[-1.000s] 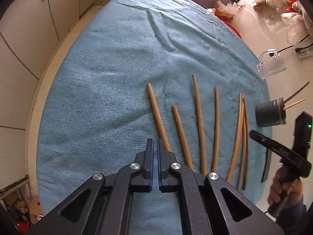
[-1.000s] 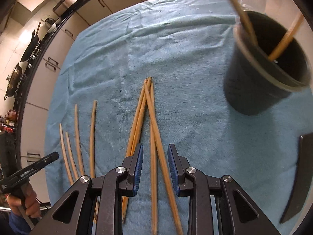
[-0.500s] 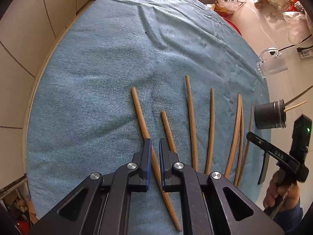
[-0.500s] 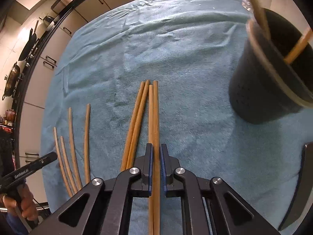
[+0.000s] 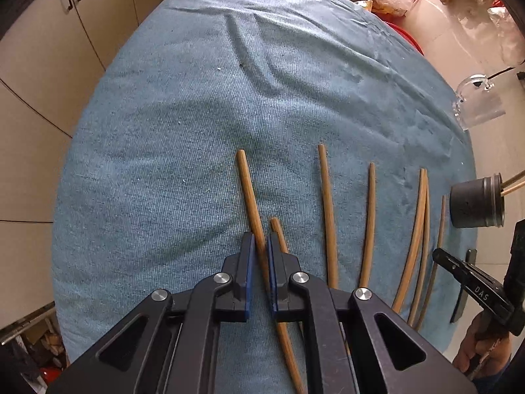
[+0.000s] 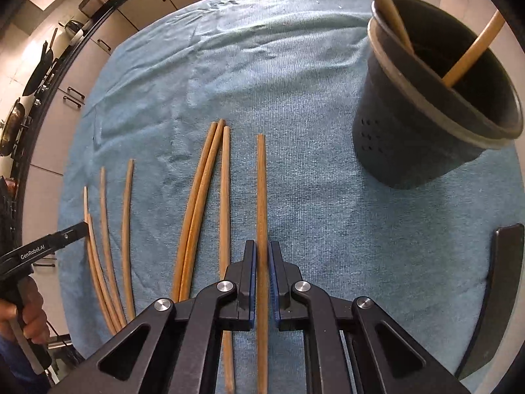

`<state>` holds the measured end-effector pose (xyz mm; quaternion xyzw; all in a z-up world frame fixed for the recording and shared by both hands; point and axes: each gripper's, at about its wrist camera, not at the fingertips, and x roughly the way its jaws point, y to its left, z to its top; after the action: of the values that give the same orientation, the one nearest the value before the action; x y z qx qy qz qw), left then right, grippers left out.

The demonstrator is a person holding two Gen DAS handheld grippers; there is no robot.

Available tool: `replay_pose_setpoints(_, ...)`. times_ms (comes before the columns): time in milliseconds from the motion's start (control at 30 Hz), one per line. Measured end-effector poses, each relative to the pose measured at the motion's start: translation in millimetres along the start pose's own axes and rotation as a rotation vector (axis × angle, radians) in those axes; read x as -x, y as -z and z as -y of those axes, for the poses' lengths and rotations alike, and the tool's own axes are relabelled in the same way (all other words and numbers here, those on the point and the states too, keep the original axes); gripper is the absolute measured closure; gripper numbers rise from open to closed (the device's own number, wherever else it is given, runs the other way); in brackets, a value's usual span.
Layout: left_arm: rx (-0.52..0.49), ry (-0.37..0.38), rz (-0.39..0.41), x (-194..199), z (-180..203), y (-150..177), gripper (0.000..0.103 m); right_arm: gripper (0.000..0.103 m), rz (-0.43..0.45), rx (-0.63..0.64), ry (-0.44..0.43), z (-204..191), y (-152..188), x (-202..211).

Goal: Organize utensils
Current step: 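Close the left tool on a chopstick while the right tool grasps another, then raise both held chopsticks upright and carry them to the holder cup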

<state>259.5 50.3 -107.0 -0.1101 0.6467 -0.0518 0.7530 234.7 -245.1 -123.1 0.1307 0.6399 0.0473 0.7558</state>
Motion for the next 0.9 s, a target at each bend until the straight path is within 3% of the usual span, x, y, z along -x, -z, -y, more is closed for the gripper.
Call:
replay_pose_setpoints(467, 0.054, 0.083, -0.085, -6.7, -14.4, -21.3, 0.095, 0.094, -0.04, 0.09, 0.085, -14.6, -14.7, -11.0)
replay_pose_setpoints(733, 0.039, 0.09, 0.073, 17.4, -8.3, -0.3, 0.097, 0.096, 0.023, 0.127, 0.09, -23.8, -5.4, 3.5)
replay_pose_setpoints(900, 0.007, 0.083, 0.23, 66.0, -1.1, 20.0, 0.097, 0.096, 0.153, 0.125, -0.009, -23.4, 10.8, 44.5)
